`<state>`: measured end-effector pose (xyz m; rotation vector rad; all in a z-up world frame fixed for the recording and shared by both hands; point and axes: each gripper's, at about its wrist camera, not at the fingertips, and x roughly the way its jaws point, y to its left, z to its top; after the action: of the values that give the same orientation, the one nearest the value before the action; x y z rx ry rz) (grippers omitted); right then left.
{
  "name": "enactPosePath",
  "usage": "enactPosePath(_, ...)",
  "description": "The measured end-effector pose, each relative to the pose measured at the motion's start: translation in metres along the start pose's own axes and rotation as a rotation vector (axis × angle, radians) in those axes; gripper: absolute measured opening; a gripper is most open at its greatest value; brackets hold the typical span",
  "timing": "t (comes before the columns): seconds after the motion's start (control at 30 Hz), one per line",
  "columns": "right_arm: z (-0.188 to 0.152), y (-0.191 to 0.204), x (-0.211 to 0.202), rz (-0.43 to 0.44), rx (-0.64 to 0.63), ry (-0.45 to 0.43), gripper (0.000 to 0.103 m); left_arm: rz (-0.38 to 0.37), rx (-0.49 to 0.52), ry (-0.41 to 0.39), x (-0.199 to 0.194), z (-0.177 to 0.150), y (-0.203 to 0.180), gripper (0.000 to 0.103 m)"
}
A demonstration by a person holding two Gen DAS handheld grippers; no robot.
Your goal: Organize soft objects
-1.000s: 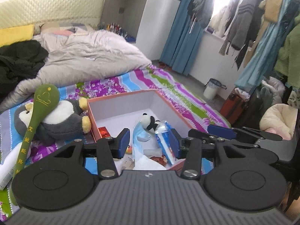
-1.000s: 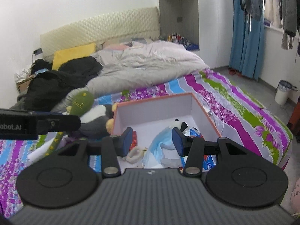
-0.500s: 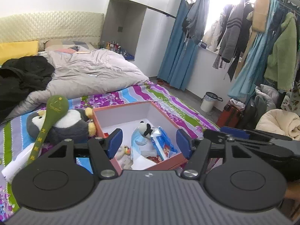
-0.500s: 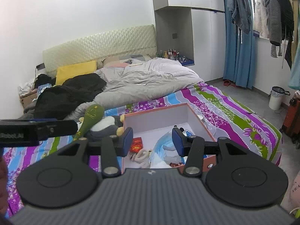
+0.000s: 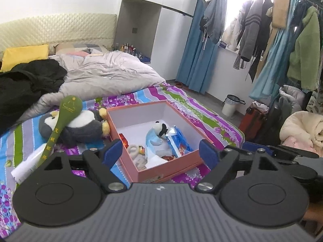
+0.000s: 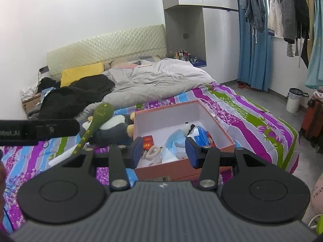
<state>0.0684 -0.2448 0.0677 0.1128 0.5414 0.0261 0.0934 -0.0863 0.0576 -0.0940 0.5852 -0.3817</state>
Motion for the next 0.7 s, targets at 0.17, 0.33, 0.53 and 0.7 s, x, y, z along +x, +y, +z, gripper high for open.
enactPosePath(0.17,-0.005,-0.002,0.001,0.010,0.004,0.022,0.049,0.031,-0.013,0.035,0.006,-0.012,0.001,0.087)
enactPosePath(0.33,-0.012,-0.004,0.003,0.014,-0.003,0.039,0.049,0.052,-0.013,0.057,0.011,-0.020,0.002,0.087)
enactPosePath(0.53,-0.019,-0.007,0.010,0.024,0.011,0.080,0.049,0.070,-0.025,0.063,0.019,-0.019,0.009,0.088)
enactPosePath(0.7,-0.019,0.001,0.006,0.014,-0.038,0.060,0.049,0.066,-0.019,0.061,0.023,-0.015,0.012,0.088)
